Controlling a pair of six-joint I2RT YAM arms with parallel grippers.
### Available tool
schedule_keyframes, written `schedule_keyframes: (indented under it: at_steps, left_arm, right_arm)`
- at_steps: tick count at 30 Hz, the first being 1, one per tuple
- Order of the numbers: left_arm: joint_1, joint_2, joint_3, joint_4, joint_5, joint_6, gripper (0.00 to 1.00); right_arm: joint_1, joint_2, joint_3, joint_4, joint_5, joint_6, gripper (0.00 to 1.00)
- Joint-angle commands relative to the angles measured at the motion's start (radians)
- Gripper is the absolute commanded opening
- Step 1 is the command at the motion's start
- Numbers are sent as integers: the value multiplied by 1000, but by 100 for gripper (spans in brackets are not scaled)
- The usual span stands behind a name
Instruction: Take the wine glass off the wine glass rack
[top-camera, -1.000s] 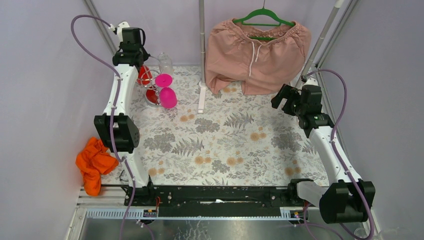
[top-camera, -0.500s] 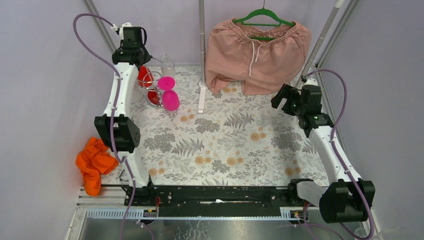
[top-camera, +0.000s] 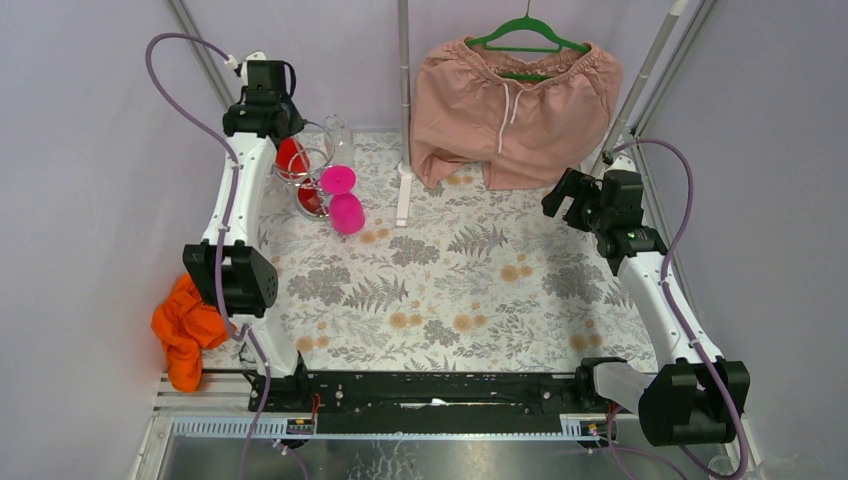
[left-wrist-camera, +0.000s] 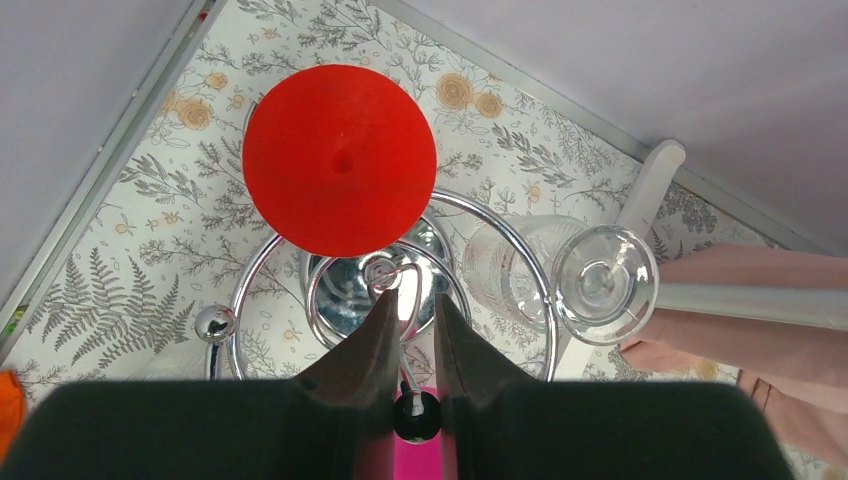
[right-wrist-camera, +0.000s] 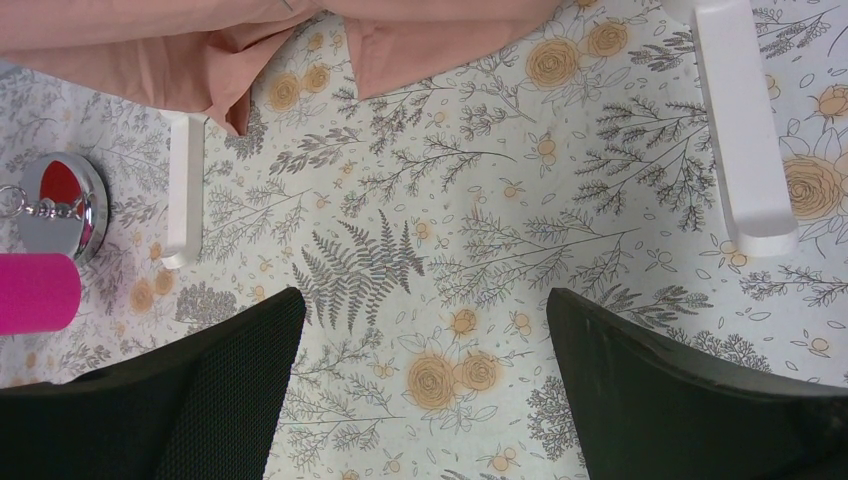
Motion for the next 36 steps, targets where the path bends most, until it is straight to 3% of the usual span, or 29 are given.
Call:
schedule_keyframes:
  at_steps: [1, 9, 26, 36]
  left_arm:
    - [-34, -71, 13, 58, 20, -14, 0]
    - [-54, -88, 34, 25, 21, -12, 0]
    - [-80, -141, -72, 49, 12, -22, 0]
    - [-105, -238, -212, 56, 31, -40, 0]
  right_arm:
    - [5, 1, 2, 40, -27, 5, 100]
    - [4, 16, 5, 43, -32, 7, 100]
    - [4, 13, 2, 41, -53, 5, 99]
    - [5, 4, -1, 39, -75, 6, 98]
